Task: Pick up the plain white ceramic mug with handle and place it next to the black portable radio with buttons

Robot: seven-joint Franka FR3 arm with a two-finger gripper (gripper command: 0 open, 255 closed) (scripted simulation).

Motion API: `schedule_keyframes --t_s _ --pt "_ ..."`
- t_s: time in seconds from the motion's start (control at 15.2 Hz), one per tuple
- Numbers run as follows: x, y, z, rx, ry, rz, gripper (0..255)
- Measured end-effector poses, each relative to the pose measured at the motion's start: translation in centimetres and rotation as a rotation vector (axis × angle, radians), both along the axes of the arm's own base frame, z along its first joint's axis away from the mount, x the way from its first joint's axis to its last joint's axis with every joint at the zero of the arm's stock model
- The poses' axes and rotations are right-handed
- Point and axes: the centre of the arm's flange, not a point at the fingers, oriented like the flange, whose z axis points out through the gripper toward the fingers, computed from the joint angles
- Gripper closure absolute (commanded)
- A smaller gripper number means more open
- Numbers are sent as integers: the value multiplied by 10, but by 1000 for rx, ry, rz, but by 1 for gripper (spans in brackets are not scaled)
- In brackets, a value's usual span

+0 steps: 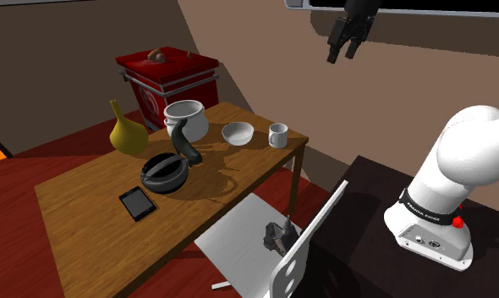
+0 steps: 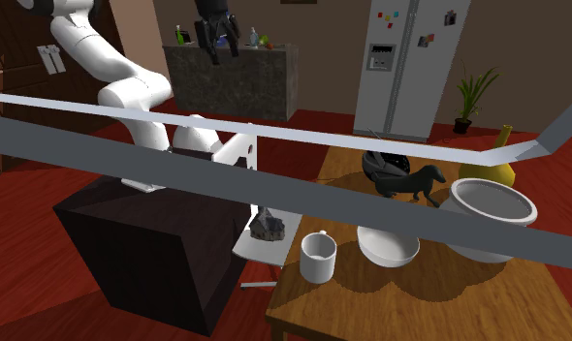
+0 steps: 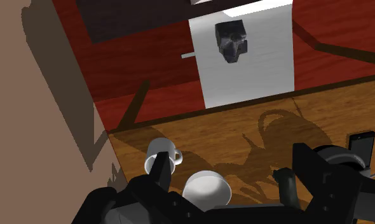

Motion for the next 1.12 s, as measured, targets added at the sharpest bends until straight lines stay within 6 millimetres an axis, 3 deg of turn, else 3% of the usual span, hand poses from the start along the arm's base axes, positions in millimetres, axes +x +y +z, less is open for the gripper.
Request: schedule_keyframes --t_s 0.13,0.33,1.12 --pt "5 -3 -5 0 3 -1 0" --pt "28 -13 -24 0 20 -5 0" --pt "136 -75 -136 0 96 -25 0"
